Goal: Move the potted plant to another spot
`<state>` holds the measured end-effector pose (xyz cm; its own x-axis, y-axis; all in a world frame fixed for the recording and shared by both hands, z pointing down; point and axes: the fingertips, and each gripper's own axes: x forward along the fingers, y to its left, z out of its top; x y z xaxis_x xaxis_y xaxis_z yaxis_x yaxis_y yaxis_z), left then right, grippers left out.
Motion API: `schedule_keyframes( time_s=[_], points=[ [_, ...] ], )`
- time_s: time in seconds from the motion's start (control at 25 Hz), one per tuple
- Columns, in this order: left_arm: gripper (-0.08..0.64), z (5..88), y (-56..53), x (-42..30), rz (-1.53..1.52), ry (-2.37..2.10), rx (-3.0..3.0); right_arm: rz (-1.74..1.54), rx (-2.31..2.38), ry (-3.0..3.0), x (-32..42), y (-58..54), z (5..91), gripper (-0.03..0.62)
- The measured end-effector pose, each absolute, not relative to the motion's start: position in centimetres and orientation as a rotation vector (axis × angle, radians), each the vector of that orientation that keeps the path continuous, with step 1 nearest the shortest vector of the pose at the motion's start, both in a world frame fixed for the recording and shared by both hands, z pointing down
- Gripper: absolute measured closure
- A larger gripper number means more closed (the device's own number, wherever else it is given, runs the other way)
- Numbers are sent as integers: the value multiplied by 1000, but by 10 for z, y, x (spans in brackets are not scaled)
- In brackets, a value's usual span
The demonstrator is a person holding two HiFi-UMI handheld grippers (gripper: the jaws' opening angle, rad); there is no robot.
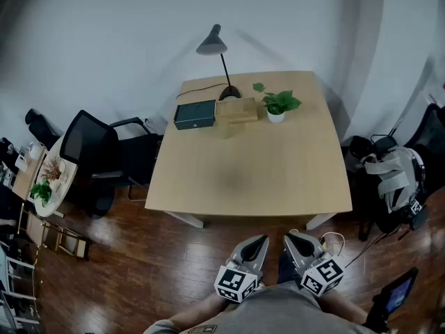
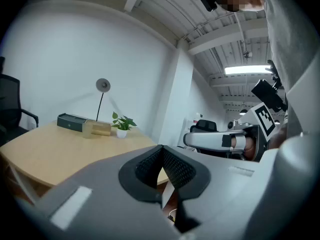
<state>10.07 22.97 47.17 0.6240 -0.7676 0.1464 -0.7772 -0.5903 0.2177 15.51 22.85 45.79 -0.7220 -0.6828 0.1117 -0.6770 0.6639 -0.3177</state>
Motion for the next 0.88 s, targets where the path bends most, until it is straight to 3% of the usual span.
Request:
schedule_keyframes(
  time_s=[0.88],
  points=[
    [557,460,-29,170,96,-1431,2491,-526,-1028,2911,232,-37,450,588]
  ],
)
